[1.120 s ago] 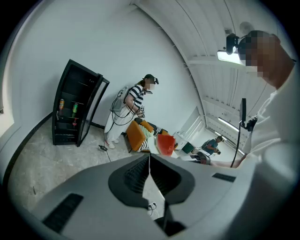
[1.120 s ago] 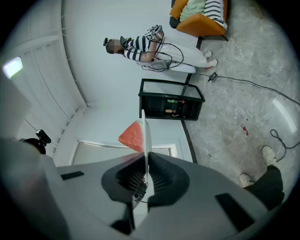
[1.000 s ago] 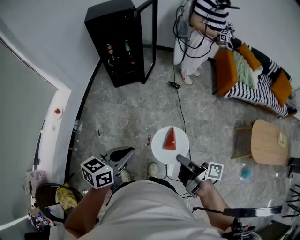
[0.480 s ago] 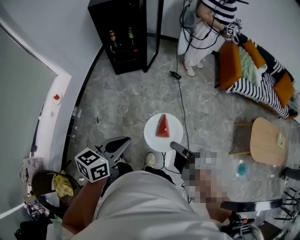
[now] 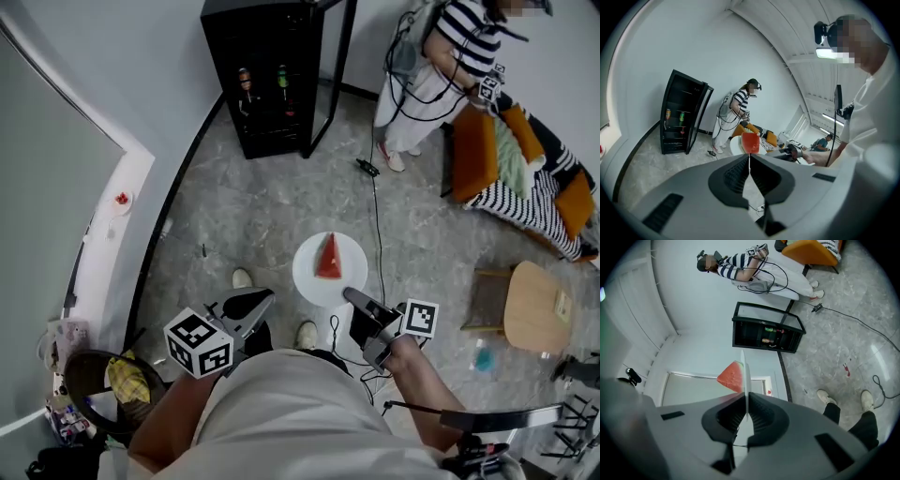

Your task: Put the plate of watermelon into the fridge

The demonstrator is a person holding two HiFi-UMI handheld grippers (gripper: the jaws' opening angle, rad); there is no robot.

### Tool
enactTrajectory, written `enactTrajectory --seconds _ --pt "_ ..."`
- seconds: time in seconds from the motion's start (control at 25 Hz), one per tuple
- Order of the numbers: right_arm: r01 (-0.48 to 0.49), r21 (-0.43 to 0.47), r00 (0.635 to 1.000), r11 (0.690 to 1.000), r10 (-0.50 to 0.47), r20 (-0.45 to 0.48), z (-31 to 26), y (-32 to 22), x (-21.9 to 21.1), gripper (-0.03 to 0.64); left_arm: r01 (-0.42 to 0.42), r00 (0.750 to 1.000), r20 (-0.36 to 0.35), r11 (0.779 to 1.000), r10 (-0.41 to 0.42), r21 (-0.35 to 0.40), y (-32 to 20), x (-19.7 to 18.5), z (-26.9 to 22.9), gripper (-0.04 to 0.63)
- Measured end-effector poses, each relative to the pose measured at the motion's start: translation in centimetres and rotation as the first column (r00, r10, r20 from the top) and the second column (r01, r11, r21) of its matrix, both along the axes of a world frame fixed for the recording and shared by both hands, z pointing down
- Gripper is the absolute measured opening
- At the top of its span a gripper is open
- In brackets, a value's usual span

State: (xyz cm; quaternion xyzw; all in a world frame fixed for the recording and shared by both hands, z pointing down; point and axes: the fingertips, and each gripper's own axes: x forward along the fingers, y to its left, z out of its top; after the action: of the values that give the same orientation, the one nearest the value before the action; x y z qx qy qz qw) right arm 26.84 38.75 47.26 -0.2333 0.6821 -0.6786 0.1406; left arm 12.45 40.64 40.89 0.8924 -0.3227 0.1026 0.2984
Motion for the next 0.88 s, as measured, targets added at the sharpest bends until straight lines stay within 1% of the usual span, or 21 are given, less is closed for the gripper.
enactTrajectory --seconds 0.08,0.16,0.36,0.48,0.72,0.88 --pt "-0.013 0.009 1.0 1.0 0.013 -0.018 0.0 -2.1 -1.2 0.023 -0.03 0.999 0.015 0.999 0.03 0.028 -1.8 -1.1 0.2 0.014" --pt "-0.023 0.007 0.999 1.0 0.023 -0.025 0.1 -4.1 -3.1 0.023 -0.051 0.999 0.021 0.998 0.051 0.039 -3.7 -2.9 0.3 0.014" --pt "-0.07 -0.008 0.997 0.998 0.069 -0.031 -0.6 -10.3 -8.0 0.023 -0.129 0.992 0.004 0.99 0.129 0.065 -10.0 -7.5 -0.8 0.012" --pt "-0.107 -0.014 0.994 0.994 0.106 -0.026 -0.7 -14.0 -11.2 0.023 -0.165 0.986 0.01 0.984 0.165 0.07 -13.1 -11.0 -1.3 0.012" --pt "-0.145 -0.015 0.989 0.989 0.145 -0.042 -0.5 -21.5 -17.6 0.023 -0.195 0.981 0.036 0.979 0.193 0.06 -17.9 -18.8 -1.0 0.012" --pt "-0.155 -0.02 0.987 0.988 0.154 -0.051 0.1 -25.4 -20.3 0.025 -0.172 0.985 0.026 0.983 0.171 0.058 -19.8 -22.1 -1.0 0.012"
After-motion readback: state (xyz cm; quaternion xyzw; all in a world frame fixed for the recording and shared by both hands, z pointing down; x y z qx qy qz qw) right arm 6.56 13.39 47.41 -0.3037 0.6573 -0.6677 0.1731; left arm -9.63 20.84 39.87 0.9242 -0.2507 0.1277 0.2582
